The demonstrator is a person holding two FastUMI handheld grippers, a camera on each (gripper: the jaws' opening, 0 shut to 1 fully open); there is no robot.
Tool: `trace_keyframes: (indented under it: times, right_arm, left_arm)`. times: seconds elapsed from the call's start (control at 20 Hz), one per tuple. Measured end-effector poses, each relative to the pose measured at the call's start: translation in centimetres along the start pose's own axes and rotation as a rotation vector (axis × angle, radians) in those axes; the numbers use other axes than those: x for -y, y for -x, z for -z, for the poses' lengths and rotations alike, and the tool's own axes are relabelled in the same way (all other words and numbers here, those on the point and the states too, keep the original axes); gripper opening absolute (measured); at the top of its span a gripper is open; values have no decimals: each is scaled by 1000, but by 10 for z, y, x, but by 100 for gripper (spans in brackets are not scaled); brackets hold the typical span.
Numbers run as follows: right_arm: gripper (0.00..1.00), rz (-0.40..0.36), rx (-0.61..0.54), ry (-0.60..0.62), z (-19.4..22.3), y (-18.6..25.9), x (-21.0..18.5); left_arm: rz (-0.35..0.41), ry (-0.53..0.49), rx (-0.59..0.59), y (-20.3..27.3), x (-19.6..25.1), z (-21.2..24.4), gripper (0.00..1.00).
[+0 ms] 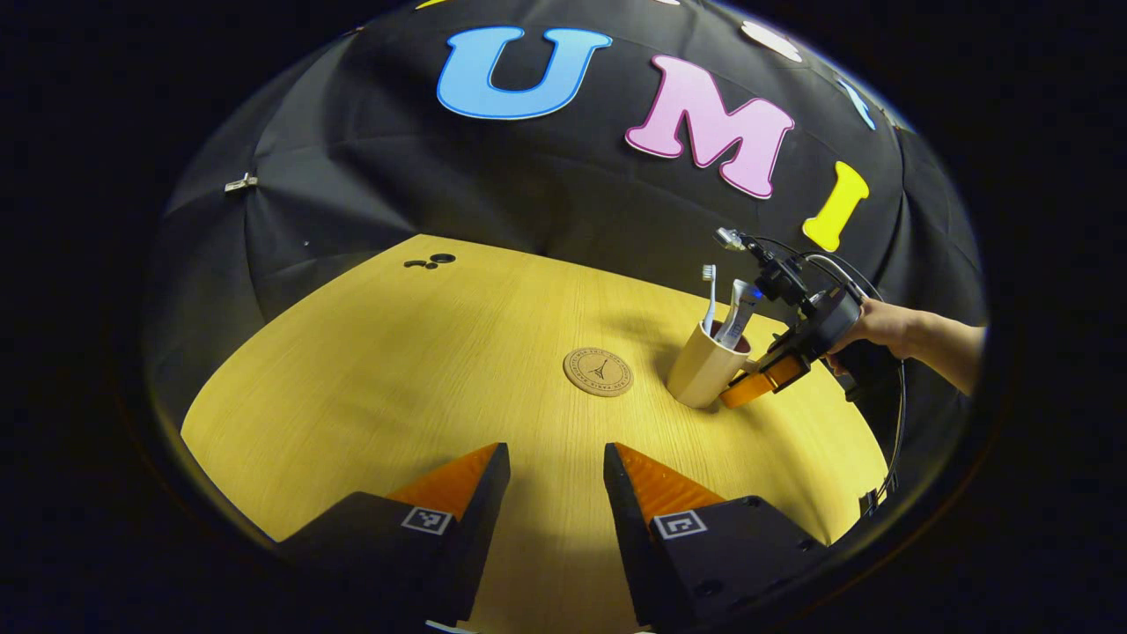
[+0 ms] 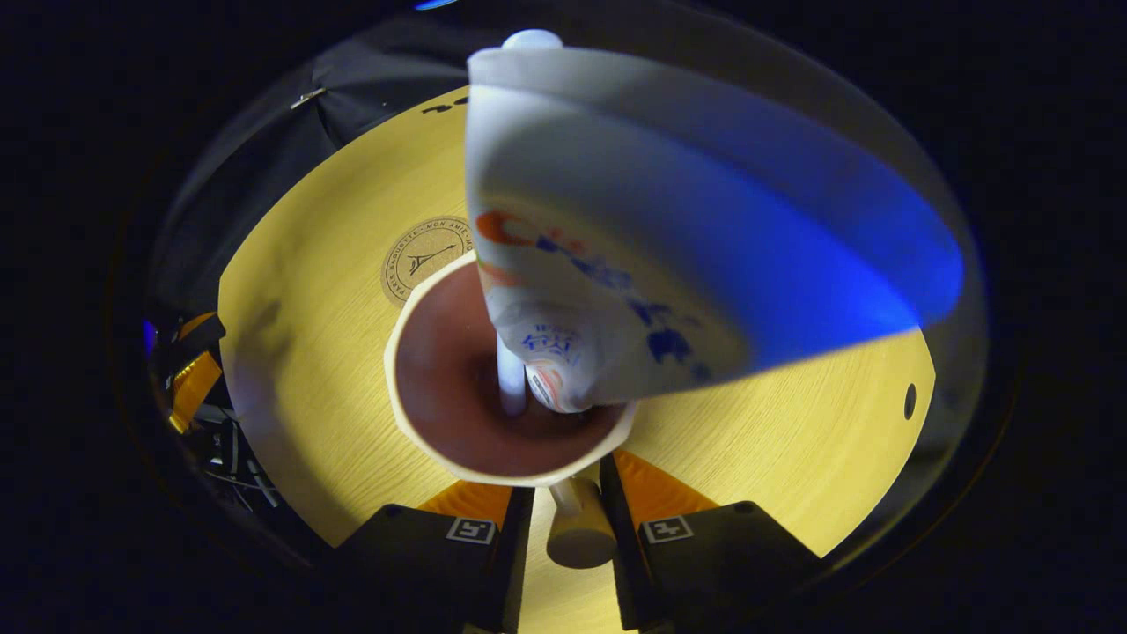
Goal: Put the toothbrush and toothpaste on the desktop into the cup, then pick up the cup and place it on the coaster on the desktop.
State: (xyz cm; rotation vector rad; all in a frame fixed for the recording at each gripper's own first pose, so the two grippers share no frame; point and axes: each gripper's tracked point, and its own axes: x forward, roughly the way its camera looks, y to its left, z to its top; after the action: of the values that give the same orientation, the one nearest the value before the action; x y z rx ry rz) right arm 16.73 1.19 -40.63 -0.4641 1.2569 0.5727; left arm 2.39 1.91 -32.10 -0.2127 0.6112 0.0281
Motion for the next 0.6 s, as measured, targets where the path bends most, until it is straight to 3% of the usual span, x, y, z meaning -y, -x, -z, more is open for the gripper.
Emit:
trace_keyframes:
  times: [0.1,0.2,0.3,0.6]
  right_arm:
    - [51,3,-17,6,0,-3,0]
    - [45,7,-25,13,0,-2,0]
    - [33,6,-31,7,0,-3,0]
    - [32,13,-37,-20,1,1,-2]
  left_arm:
    - [-2,8,-2,-1,-3,0,68]
    - [-3,13,0,-1,-4,-1,69]
    - [-4,15,0,-1,-7,-1,68]
    - [5,18,3,3,-11,-2,68]
